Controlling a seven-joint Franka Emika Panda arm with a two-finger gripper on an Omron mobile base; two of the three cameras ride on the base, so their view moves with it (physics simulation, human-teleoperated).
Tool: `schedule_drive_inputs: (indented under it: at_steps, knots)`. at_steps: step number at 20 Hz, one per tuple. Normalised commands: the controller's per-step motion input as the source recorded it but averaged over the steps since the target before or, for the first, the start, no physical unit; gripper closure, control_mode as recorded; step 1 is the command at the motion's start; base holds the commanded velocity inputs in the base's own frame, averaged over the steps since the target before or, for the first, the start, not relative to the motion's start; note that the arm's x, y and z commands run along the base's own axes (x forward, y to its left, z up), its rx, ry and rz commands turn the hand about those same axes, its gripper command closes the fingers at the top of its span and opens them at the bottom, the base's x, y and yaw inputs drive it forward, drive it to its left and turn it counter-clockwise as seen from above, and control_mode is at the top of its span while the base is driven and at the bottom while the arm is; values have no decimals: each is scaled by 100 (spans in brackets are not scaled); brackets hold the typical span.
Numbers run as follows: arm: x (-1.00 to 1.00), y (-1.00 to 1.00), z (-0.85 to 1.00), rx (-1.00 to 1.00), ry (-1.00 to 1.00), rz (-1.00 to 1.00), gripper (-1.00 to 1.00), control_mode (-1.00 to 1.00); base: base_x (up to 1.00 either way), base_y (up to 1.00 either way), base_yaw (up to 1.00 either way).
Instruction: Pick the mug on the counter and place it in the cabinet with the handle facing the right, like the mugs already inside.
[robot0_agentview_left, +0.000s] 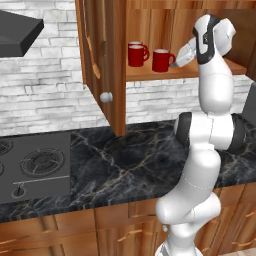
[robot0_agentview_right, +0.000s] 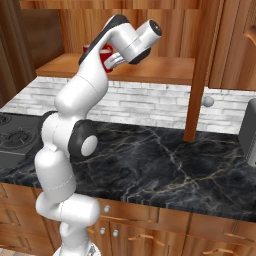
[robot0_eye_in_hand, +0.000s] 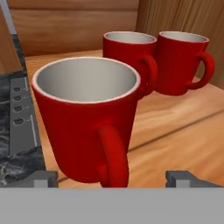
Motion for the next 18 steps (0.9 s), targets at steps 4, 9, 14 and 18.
schedule_drive_inputs:
  at_steps: [4, 9, 14, 18]
  knots:
    - [-9, -4, 0, 0, 0, 0, -100, -100, 0, 0, 0]
    - [-4, -6, 0, 0, -1, -4, -100, -100, 0, 0, 0]
    - [-1, -14, 0, 0, 0, -11, -100, -100, 0, 0, 0]
    - [-3, -5, -6, -2, 0, -15, -100, -100, 0, 0, 0]
